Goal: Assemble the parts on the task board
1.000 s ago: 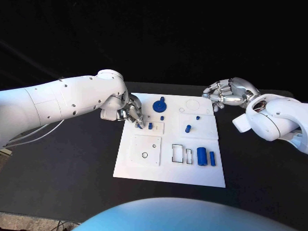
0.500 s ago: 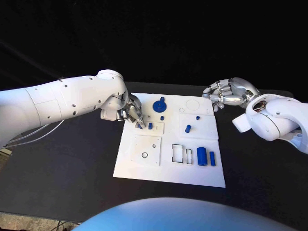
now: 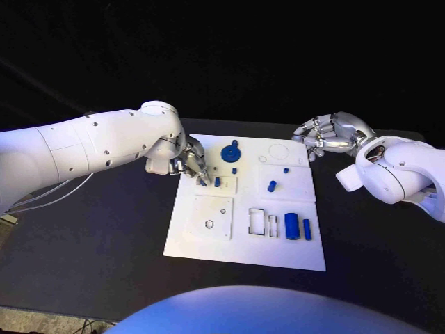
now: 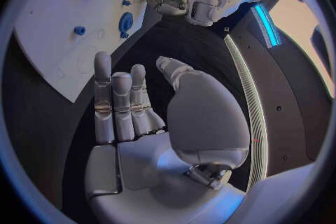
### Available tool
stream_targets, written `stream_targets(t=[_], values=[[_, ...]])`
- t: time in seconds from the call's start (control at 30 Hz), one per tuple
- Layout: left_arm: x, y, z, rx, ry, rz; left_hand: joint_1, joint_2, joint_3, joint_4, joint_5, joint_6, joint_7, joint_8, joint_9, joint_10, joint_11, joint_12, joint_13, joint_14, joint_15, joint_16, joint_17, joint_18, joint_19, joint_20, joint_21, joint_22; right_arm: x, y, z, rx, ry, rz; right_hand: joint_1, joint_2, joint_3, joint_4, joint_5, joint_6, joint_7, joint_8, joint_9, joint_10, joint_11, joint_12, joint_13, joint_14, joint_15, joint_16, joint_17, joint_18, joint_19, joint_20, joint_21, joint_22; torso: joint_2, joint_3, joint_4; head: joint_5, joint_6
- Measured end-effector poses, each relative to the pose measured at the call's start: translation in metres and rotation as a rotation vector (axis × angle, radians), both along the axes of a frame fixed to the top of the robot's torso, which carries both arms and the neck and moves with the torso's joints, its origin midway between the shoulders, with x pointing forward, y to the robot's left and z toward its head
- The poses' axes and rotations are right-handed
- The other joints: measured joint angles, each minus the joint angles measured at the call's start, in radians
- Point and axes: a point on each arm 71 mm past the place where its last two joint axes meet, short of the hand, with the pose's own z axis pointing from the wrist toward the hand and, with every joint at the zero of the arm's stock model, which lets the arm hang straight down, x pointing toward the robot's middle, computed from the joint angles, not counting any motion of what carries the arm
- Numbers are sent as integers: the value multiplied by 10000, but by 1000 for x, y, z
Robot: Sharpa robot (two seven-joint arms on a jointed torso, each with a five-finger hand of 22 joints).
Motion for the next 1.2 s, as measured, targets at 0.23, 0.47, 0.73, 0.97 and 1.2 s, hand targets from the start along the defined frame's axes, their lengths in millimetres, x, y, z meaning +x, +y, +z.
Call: stream_targets(t=[0.23, 0.47, 0.73, 0.97, 1.2], values=[[1, 1, 0, -7, 8, 54, -21, -21, -144, 84, 0, 0, 0, -44, 0, 0, 0, 0, 0, 0, 0, 0, 0, 0, 0, 0, -46, -19, 0, 0, 0, 0, -1, -3, 0, 0, 0, 0, 0, 0, 0, 0, 0, 0, 0, 0, -11, 0, 0, 0, 1, 0, 0, 0, 0, -11, 1, 0, 1, 6, 0], [1, 2, -1, -19, 20, 80, -100, -100, -488, 239, 0, 1, -1, -45, 8, 0, 0, -39, -14, 0, 0, 0, 0, 0, 0, 0, -46, -19, 0, 0, 0, 2, -5, -5, 0, 0, 0, 0, 0, 0, 0, 0, 0, 0, 0, 0, -11, 1, 0, 0, 1, 0, 0, 0, 0, -11, 2, 1, 2, 6, 0], [1, 2, -1, -37, 32, 94, -153, -153, -707, 403, 0, 1, -1, -44, 26, -37, 37, -39, -18, 0, 0, 0, 0, 0, 0, 0, -80, -51, 0, 0, -1, 3, 6, 5, 0, 0, 0, 0, 0, 0, 0, 0, 1, 0, 0, 0, -11, 1, 0, 0, 1, -1, 1, 0, 0, -10, 3, 4, 3, 12, 0], [1, 2, -1, -38, 35, 104, -152, -153, -938, 526, 0, 1, -1, -43, 37, -37, 38, -39, -39, 0, 0, 0, 0, 0, 0, 0, -86, -86, 0, 0, -1, 1, 17, 0, 0, 0, 0, -1, 0, 0, 0, 0, 1, 0, 0, 0, -11, 1, 0, 0, 1, -1, 1, 0, 1, -10, 2, 4, -1, 17, 0], [1, 3, -1, -63, -1, 153, -152, -152, -964, 552, 0, -5, 6, -39, 36, -37, 38, -39, -33, 0, 0, 0, 0, -1, 0, 1, -86, -86, 0, 0, -2, 0, 27, -2, 0, 0, 0, -1, 0, 0, 0, 0, 0, 1, 0, 0, -10, 1, 0, 0, 1, -1, 1, 0, 1, -9, 3, 5, -4, 18, 0]])
